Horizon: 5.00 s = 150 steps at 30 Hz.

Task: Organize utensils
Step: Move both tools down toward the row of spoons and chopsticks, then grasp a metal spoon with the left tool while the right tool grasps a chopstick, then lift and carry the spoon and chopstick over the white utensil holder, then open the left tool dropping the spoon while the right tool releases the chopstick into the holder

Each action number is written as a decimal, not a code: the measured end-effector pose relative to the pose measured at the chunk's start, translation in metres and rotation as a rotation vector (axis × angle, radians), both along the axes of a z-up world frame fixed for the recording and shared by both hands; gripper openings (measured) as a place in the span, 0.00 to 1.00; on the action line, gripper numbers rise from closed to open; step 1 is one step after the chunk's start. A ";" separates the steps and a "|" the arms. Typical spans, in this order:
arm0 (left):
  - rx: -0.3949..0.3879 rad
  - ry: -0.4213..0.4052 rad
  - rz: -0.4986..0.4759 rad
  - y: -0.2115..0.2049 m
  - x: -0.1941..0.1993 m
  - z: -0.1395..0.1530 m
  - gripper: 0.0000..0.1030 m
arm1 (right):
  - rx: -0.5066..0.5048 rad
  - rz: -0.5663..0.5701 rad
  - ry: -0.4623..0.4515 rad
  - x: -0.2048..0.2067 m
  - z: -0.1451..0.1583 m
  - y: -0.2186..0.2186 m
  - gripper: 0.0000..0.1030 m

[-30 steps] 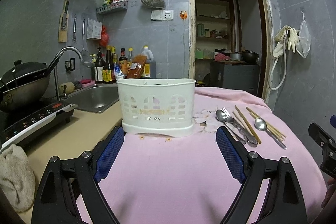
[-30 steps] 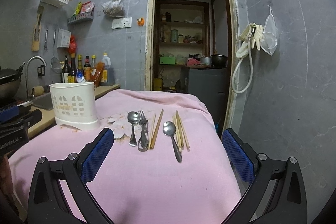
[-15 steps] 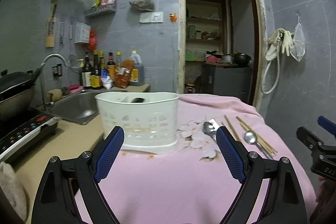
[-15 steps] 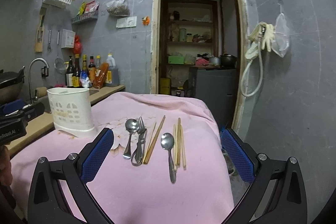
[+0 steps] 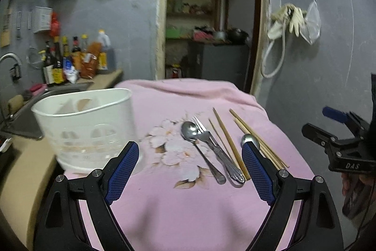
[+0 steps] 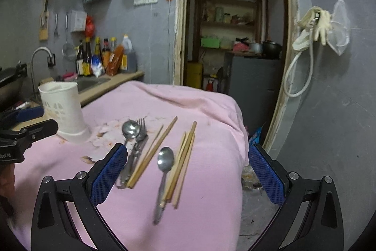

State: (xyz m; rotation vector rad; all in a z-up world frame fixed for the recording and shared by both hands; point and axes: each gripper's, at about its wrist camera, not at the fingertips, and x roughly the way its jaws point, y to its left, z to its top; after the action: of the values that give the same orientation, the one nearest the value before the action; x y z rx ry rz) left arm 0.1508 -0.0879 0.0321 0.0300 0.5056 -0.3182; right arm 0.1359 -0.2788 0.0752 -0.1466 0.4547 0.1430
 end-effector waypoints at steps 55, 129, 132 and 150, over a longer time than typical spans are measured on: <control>-0.086 0.421 -0.026 -0.014 0.173 -0.058 0.03 | 0.312 0.020 0.603 0.234 -0.053 -0.035 0.05; 0.022 -0.098 0.608 0.193 0.075 0.019 0.07 | 0.333 0.492 -0.320 0.102 0.040 0.204 0.08; 0.001 -0.086 0.591 0.193 0.073 0.025 0.11 | 0.346 0.498 -0.309 0.100 0.042 0.201 0.23; -0.097 -0.322 0.476 0.152 0.021 0.087 0.74 | 0.344 0.432 -0.422 0.062 0.079 0.146 0.65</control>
State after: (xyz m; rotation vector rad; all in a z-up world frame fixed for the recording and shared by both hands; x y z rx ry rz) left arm 0.1717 0.0639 0.1187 -0.1309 0.1661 0.1290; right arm 0.1975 -0.1330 0.1546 0.0671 -0.0323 0.5981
